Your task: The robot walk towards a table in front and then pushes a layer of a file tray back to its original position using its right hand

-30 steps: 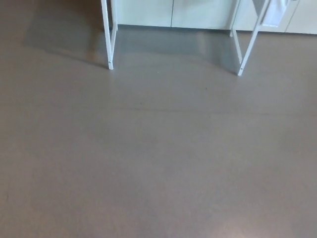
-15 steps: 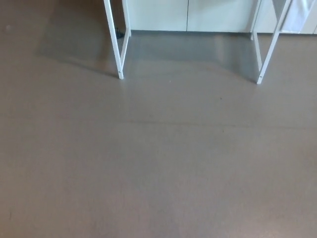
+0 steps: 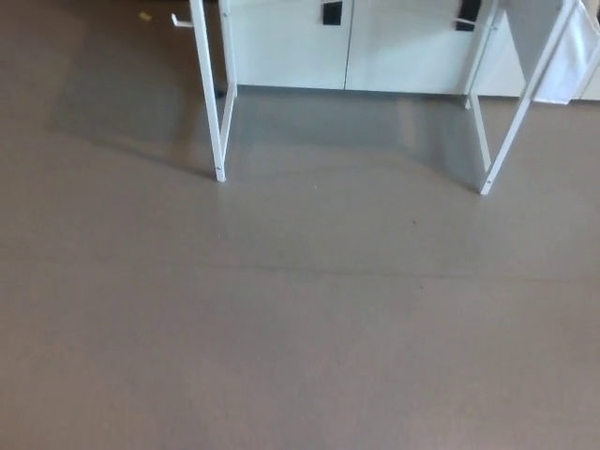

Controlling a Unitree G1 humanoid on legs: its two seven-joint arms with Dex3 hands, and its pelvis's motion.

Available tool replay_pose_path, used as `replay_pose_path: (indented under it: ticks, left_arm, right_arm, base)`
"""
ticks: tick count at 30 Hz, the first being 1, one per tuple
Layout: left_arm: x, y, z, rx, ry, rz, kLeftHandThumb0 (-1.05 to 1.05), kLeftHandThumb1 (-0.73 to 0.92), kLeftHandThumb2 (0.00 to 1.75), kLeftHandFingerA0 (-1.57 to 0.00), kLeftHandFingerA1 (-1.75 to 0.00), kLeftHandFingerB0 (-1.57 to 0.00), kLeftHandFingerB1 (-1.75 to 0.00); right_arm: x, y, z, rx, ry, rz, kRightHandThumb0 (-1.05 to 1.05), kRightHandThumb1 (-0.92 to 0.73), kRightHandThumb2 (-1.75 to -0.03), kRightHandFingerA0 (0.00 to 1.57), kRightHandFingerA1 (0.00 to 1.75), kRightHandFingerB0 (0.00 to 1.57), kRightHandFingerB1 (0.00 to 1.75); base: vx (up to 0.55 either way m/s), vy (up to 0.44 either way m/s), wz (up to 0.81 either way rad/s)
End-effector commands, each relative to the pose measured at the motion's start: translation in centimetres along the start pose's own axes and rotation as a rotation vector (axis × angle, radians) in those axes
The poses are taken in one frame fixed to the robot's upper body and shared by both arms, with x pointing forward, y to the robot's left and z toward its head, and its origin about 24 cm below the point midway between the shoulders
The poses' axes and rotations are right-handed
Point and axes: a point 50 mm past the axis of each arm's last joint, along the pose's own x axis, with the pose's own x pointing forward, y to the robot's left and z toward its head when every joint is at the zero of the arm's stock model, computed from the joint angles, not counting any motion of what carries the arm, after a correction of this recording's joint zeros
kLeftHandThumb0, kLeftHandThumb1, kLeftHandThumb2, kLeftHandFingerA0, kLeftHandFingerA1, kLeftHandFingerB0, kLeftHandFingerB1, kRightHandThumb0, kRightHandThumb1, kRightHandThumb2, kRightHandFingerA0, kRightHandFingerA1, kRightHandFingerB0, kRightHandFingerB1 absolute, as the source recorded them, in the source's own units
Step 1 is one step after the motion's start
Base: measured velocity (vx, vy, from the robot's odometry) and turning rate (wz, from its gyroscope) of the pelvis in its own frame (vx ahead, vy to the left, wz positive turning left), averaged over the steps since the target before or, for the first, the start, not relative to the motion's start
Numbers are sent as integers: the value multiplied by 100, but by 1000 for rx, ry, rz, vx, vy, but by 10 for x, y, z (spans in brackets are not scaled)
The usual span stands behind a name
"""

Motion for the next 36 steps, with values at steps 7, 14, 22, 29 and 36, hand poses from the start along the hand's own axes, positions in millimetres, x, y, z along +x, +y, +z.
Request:
replay_pose_path:
  ticks: [7,14,22,29,36]
  left_arm:
    - [-3,5,-2,3,4,12,-17,54,56,-53,-45,-40,-36]
    - [-6,6,-6,-13,12,21,-13,53,55,-56,-45,-42,-36]
    - [-11,8,-9,15,4,13,-16,55,56,-54,-44,-40,-36]
    - [-10,8,-11,20,19,23,-19,51,60,-49,-46,-40,-40]
    - [-10,8,-11,32,23,24,-15,55,56,-54,-44,-42,-36]
  right_arm:
    - [-5,-7,-5,-9,2,-16,-14,-58,-68,48,75,37,56]
    - [-8,-8,-9,-13,10,-16,-15,-58,-68,50,77,37,56]
    - [-11,-7,-14,1,19,-9,-15,-57,-69,50,80,37,57]
    - [-10,-6,-15,-5,25,-16,-14,-58,-68,51,76,38,58]
    - [-10,-6,-15,-5,30,-16,-14,-57,-69,49,75,38,58]
  base:
    - [181,-79,8]
    - [267,-48,-4]
    - [205,72,-8]
    - [245,148,-4]
    - [251,-131,16]
